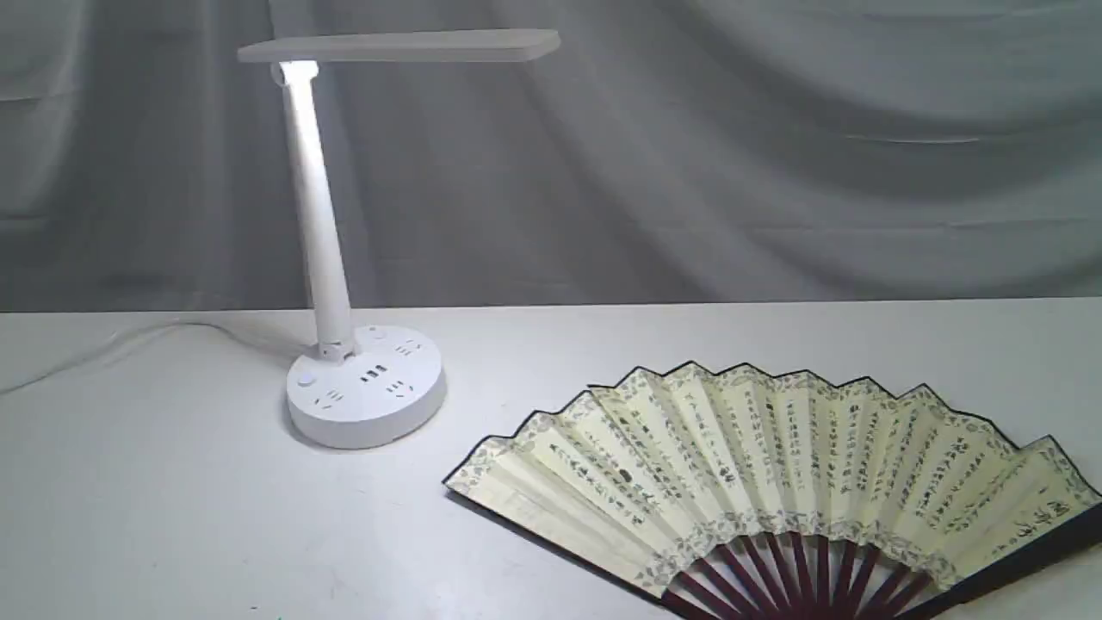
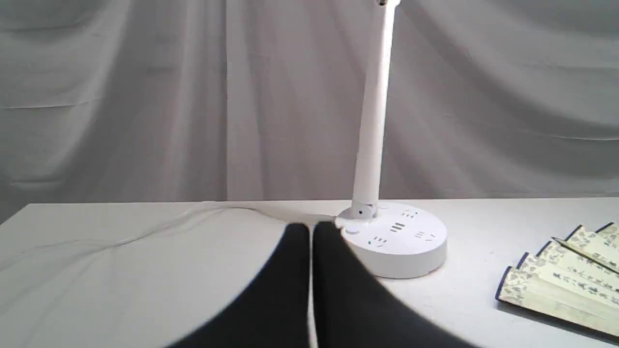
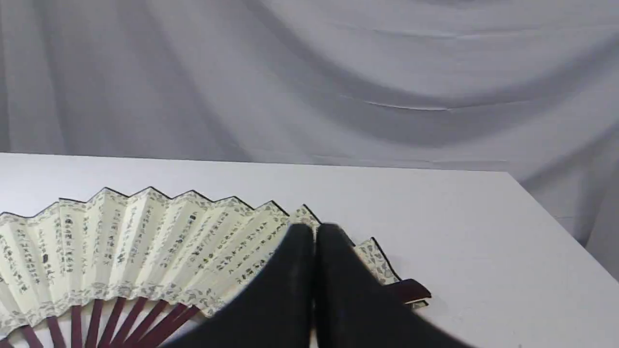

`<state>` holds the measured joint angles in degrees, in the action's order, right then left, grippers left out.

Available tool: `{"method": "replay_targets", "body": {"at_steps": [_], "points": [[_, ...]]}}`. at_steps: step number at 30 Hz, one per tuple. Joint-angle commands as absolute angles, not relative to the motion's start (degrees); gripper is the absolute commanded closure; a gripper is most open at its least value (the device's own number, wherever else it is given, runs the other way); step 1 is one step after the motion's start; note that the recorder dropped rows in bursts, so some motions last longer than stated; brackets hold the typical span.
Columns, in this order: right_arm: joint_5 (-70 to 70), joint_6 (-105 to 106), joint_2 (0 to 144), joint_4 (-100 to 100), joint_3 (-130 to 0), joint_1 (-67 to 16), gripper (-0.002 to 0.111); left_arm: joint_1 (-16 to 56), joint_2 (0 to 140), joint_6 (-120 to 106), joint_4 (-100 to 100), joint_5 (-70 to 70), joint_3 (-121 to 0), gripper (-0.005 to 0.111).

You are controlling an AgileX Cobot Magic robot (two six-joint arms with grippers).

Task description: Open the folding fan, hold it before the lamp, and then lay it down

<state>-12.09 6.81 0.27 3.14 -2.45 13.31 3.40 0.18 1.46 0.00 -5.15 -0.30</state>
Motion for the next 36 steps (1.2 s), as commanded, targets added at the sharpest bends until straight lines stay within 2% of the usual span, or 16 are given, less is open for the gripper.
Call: {"method": "replay_targets", "body": {"at_steps": [1,5,36], "points": [[-8.5,6.6,0.0,4.5,0.0,13.1,0.108,3.3,0.0,1.2,0.0,-5.1,0.0,0.107],[-13.3,6.6,0.0,4.7,0.0,13.1,0.108,3.3,0.0,1.3,-0.4,-7.4,0.0,0.107],[-13.1,7.0,0.0,10.9,0.0,13.1,0.108,3.3,0.0,1.4,-0.5,-10.4,0.0,0.107]]}}
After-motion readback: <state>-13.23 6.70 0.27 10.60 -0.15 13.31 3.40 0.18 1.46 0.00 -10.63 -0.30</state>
